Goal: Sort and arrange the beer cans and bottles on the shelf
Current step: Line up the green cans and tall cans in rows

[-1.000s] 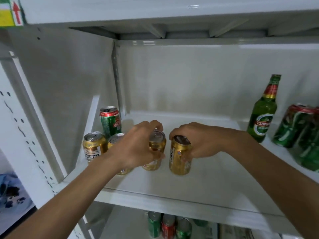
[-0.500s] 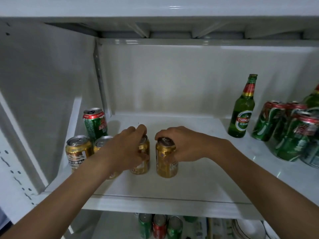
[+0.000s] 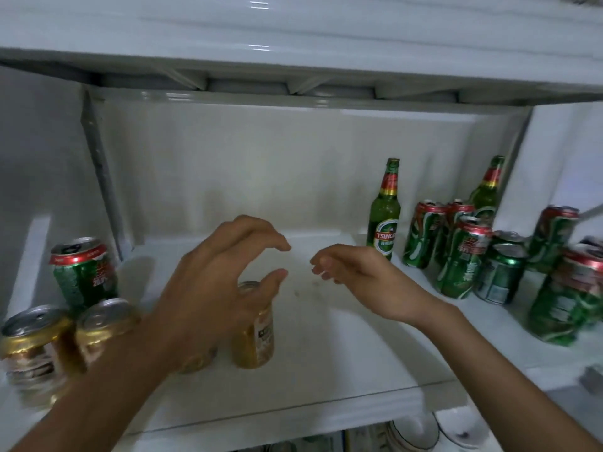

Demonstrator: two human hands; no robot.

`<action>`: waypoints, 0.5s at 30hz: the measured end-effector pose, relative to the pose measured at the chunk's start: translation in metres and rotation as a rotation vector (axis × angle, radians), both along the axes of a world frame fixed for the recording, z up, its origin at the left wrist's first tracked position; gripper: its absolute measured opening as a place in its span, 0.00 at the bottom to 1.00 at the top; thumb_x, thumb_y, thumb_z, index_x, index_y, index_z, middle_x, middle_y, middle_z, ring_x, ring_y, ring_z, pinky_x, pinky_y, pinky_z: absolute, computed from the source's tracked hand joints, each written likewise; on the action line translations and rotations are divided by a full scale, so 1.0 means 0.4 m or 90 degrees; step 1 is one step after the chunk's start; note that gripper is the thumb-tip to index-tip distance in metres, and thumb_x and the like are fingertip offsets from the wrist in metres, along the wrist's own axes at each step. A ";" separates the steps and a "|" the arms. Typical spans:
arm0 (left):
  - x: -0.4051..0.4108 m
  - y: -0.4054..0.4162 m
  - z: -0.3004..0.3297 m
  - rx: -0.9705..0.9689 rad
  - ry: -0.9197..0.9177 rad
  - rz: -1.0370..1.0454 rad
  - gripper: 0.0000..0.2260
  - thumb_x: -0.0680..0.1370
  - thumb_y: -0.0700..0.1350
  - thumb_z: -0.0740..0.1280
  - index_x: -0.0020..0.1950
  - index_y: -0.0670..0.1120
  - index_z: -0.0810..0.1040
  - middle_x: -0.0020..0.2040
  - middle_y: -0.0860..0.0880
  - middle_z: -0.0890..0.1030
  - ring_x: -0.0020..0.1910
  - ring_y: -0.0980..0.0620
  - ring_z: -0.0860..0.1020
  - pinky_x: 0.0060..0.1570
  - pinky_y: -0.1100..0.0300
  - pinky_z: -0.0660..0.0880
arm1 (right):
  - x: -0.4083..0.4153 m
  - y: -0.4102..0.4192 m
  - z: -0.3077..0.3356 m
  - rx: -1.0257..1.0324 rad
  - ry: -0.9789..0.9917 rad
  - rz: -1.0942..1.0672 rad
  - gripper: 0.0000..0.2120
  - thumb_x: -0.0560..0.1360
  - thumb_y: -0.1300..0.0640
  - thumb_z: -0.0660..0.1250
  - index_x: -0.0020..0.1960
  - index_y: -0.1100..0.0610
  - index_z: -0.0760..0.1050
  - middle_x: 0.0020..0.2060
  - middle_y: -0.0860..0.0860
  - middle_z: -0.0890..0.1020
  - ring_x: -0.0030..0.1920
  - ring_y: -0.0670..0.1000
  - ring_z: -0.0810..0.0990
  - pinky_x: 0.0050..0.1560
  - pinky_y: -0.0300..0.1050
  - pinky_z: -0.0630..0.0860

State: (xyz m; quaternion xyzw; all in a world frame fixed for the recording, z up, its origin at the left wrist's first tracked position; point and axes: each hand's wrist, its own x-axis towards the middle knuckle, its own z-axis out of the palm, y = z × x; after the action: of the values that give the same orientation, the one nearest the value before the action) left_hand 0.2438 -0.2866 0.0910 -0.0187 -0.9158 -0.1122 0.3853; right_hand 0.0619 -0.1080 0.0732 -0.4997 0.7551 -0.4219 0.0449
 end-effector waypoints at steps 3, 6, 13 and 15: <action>-0.109 0.093 -0.012 -0.022 0.098 -0.112 0.09 0.78 0.49 0.70 0.58 0.52 0.82 0.59 0.56 0.79 0.57 0.52 0.79 0.53 0.52 0.78 | -0.021 0.085 -0.022 -0.060 0.021 -0.097 0.08 0.83 0.56 0.65 0.56 0.55 0.83 0.50 0.43 0.86 0.52 0.42 0.83 0.56 0.42 0.79; -0.203 0.193 -0.007 0.057 0.096 -0.206 0.08 0.76 0.47 0.71 0.55 0.52 0.82 0.58 0.56 0.78 0.58 0.53 0.79 0.54 0.51 0.77 | -0.039 0.211 -0.036 -0.082 0.063 -0.195 0.06 0.80 0.58 0.69 0.55 0.54 0.83 0.48 0.42 0.85 0.51 0.43 0.83 0.57 0.45 0.79; -0.401 0.498 -0.011 0.211 0.001 -0.355 0.09 0.74 0.49 0.71 0.54 0.54 0.82 0.58 0.57 0.76 0.61 0.56 0.77 0.61 0.54 0.75 | -0.059 0.557 -0.017 -0.127 0.172 -0.375 0.16 0.76 0.67 0.69 0.60 0.52 0.79 0.47 0.44 0.84 0.51 0.43 0.82 0.54 0.41 0.78; -0.442 0.565 -0.014 0.229 -0.031 -0.405 0.10 0.74 0.48 0.71 0.55 0.52 0.83 0.60 0.55 0.76 0.63 0.56 0.76 0.64 0.56 0.73 | -0.061 0.654 -0.008 -0.130 0.184 -0.408 0.19 0.76 0.66 0.69 0.63 0.50 0.76 0.48 0.44 0.83 0.52 0.44 0.81 0.55 0.39 0.77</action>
State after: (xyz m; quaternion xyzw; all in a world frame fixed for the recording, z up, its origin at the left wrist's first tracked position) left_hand 0.0668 -0.0607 0.0855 -0.2318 -0.8387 -0.3861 0.3063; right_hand 0.0373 0.1538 0.0700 -0.2939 0.8258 -0.4131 -0.2468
